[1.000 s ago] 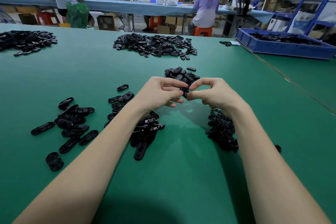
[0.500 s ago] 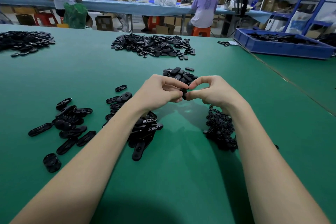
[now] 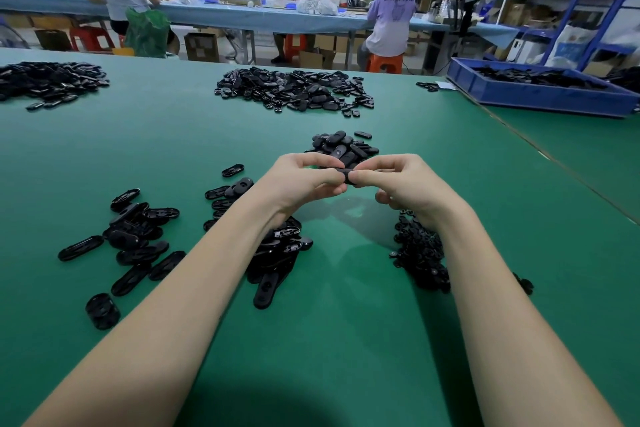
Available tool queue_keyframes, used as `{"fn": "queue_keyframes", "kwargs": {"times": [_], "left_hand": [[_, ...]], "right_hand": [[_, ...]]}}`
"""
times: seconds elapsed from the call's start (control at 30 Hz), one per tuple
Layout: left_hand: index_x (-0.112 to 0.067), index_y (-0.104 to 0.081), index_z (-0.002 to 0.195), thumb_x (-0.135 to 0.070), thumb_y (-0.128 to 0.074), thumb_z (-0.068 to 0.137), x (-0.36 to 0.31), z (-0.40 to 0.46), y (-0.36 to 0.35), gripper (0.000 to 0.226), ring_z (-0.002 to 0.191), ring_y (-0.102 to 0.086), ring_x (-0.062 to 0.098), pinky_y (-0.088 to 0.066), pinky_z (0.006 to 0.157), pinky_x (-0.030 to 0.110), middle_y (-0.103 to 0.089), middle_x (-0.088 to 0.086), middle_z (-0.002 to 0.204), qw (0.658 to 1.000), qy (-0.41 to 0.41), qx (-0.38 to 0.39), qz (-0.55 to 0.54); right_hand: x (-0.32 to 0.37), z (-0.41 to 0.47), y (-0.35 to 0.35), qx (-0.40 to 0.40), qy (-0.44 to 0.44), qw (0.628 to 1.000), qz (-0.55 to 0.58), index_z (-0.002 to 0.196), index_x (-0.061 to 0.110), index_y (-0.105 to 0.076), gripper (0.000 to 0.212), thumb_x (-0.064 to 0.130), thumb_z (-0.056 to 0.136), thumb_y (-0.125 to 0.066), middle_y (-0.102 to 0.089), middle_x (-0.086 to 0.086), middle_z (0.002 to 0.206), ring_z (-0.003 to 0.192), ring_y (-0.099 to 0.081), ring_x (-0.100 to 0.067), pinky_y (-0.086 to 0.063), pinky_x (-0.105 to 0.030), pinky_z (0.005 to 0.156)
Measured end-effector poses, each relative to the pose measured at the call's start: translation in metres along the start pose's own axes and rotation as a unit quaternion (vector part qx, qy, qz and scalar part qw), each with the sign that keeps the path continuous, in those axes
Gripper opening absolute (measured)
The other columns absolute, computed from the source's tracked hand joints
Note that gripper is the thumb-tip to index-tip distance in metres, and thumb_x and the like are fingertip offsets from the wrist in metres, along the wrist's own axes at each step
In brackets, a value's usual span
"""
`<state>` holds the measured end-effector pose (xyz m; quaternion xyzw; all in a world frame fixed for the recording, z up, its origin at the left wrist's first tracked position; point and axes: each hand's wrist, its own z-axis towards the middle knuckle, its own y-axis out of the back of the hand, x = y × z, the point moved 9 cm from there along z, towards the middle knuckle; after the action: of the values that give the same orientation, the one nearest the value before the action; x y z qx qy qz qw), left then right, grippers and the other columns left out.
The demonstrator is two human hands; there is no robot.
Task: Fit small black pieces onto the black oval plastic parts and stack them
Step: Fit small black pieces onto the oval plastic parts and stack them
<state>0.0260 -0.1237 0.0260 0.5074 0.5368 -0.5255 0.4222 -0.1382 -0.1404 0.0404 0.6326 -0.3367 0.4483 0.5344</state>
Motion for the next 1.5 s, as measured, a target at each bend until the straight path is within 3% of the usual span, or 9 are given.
{"fn": "queue_keyframes", "kwargs": {"times": [0.13, 0.23, 0.4, 0.63, 0.83, 0.97, 1.1, 1.27, 1.5], "left_hand": [[-0.005, -0.069, 0.098, 0.005, -0.072, 0.084, -0.001, -0.001, 0.002, 0.018, 0.077, -0.074, 0.023, -0.06, 0.086, 0.026, -0.076, 0.02, 0.093, 0.999, -0.015, -0.022, 0.031], [-0.004, -0.068, 0.097, 0.006, -0.072, 0.084, -0.001, -0.002, 0.0, 0.017, 0.073, -0.073, 0.02, -0.061, 0.079, 0.024, -0.076, 0.016, 0.085, 0.998, -0.026, -0.025, 0.044], [-0.01, -0.066, 0.094, 0.005, -0.071, 0.085, 0.0, -0.003, -0.001, 0.018, 0.07, -0.069, 0.016, -0.059, 0.08, 0.022, -0.074, 0.007, 0.077, 0.993, -0.04, -0.063, 0.087], [-0.014, -0.067, 0.094, -0.002, -0.073, 0.085, 0.004, -0.002, 0.0, 0.016, 0.069, -0.068, 0.012, -0.055, 0.088, 0.029, -0.076, 0.005, 0.077, 0.987, -0.064, -0.081, 0.127], [-0.022, -0.072, 0.1, -0.011, -0.077, 0.084, -0.004, 0.004, -0.01, 0.02, 0.074, -0.07, 0.009, -0.052, 0.072, 0.019, -0.077, -0.002, 0.088, 0.944, -0.131, -0.022, 0.301], [-0.029, -0.073, 0.094, -0.025, -0.082, 0.08, -0.009, 0.023, -0.013, 0.017, 0.067, -0.061, 0.002, -0.044, 0.064, 0.009, -0.072, -0.016, 0.088, 0.905, -0.163, -0.093, 0.381], [-0.034, -0.071, 0.099, -0.036, -0.078, 0.081, -0.027, 0.06, -0.018, 0.019, 0.09, -0.063, 0.008, -0.044, 0.075, 0.024, -0.068, -0.015, 0.092, 0.852, -0.161, -0.192, 0.459], [-0.032, -0.068, 0.103, -0.033, -0.072, 0.085, -0.038, 0.104, -0.029, 0.018, 0.106, -0.063, 0.019, -0.04, 0.077, 0.028, -0.069, -0.008, 0.106, 0.796, -0.145, -0.207, 0.55], [-0.031, -0.069, 0.096, -0.036, -0.067, 0.088, -0.03, 0.121, -0.024, 0.009, 0.107, -0.062, 0.022, -0.037, 0.076, 0.028, -0.068, -0.005, 0.111, 0.776, -0.133, -0.212, 0.579]], "right_hand": [[0.004, 0.004, 0.003, -0.034, 0.007, 0.999, -0.025, 0.074, 0.024, -0.078, 0.008, 0.025, 0.079, -0.084, -0.061, 0.011, 0.062, 0.043, -0.039, -0.002, -0.032, -0.01, 0.042], [0.004, 0.006, 0.004, -0.055, 0.014, 0.997, -0.05, 0.074, 0.022, -0.077, 0.008, 0.024, 0.078, -0.084, -0.056, 0.019, 0.05, 0.04, -0.042, 0.002, -0.031, -0.009, 0.04], [-0.002, 0.01, 0.001, -0.078, 0.015, 0.995, -0.056, 0.072, 0.021, -0.074, 0.01, 0.024, 0.078, -0.081, -0.057, 0.02, 0.052, 0.046, -0.045, 0.002, -0.037, -0.017, 0.053], [-0.008, 0.013, -0.002, -0.076, 0.028, 0.995, -0.052, 0.07, 0.021, -0.071, 0.013, 0.025, 0.076, -0.081, -0.053, 0.018, 0.049, 0.042, -0.042, 0.001, -0.032, -0.01, 0.043], [-0.033, 0.007, 0.011, -0.034, -0.059, 0.997, 0.045, 0.097, 0.026, -0.074, 0.019, 0.035, 0.082, -0.081, -0.077, 0.012, 0.079, 0.056, -0.043, -0.01, -0.029, -0.017, 0.043], [-0.04, 0.005, 0.021, -0.05, -0.086, 0.994, 0.035, 0.109, 0.028, -0.069, 0.035, 0.052, 0.085, -0.076, -0.079, 0.015, 0.083, 0.056, -0.048, -0.008, -0.036, -0.021, 0.051], [-0.042, 0.002, 0.029, -0.063, -0.088, 0.992, 0.062, 0.108, 0.029, -0.071, 0.038, 0.061, 0.086, -0.071, -0.078, 0.017, 0.085, 0.059, -0.05, -0.009, -0.036, -0.02, 0.05], [-0.044, 0.001, 0.03, -0.054, -0.089, 0.991, 0.087, 0.109, 0.028, -0.072, 0.038, 0.059, 0.089, -0.068, -0.079, 0.015, 0.088, 0.057, -0.048, -0.009, -0.034, -0.019, 0.047], [-0.047, 0.004, 0.029, -0.046, -0.091, 0.99, 0.098, 0.11, 0.027, -0.072, 0.035, 0.057, 0.091, -0.068, -0.079, 0.013, 0.089, 0.055, -0.047, -0.008, -0.033, -0.017, 0.044]]}}
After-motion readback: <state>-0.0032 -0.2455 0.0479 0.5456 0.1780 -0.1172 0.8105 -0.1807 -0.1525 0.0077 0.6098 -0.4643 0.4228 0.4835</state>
